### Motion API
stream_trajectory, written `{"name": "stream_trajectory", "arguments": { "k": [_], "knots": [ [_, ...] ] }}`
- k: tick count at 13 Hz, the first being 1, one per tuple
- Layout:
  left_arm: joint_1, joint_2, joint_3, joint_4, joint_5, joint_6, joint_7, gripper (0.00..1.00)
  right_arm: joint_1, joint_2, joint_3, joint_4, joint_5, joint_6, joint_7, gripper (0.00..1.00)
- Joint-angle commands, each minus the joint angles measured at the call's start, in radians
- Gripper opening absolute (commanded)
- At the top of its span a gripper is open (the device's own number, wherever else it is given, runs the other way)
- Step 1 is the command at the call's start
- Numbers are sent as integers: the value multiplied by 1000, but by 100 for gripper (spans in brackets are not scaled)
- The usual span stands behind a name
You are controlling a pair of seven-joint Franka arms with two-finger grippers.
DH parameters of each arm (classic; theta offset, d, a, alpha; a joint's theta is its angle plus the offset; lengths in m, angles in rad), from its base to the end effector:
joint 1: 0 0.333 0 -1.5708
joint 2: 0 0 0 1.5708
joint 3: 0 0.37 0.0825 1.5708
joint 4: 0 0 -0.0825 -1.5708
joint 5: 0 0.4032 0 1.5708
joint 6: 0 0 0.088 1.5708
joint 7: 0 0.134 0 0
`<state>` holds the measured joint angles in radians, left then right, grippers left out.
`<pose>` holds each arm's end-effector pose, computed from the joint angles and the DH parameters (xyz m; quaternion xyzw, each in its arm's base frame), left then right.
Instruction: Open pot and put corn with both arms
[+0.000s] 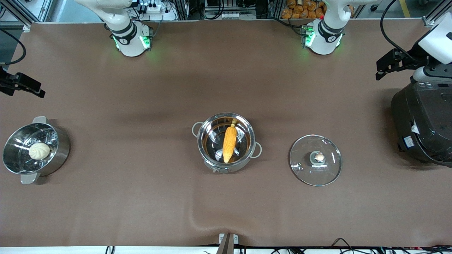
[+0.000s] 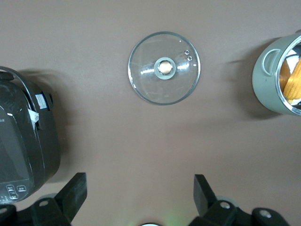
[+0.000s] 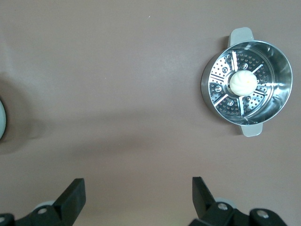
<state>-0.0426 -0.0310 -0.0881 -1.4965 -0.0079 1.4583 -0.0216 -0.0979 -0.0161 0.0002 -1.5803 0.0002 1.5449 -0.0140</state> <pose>0.5454 -0.0738 0.6951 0.9985 -0.0549 -0.0038 0.0023 0.5619 -0.0550 0.6538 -0.9991 0.0418 0.0096 0.0006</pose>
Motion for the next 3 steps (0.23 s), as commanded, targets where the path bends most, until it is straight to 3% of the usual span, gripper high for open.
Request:
{"name": "stream_trajectory", "arguments": {
  "k": [1, 3],
  "knots": [
    [6, 13, -2, 25, -21, -16, -18, 100, -26, -24, 17, -4, 34, 1, 2, 100],
    [9, 28, -4, 25, -21, -16, -23, 100, -25, -25, 17, -4, 35, 0, 2, 100]
  ]
}}
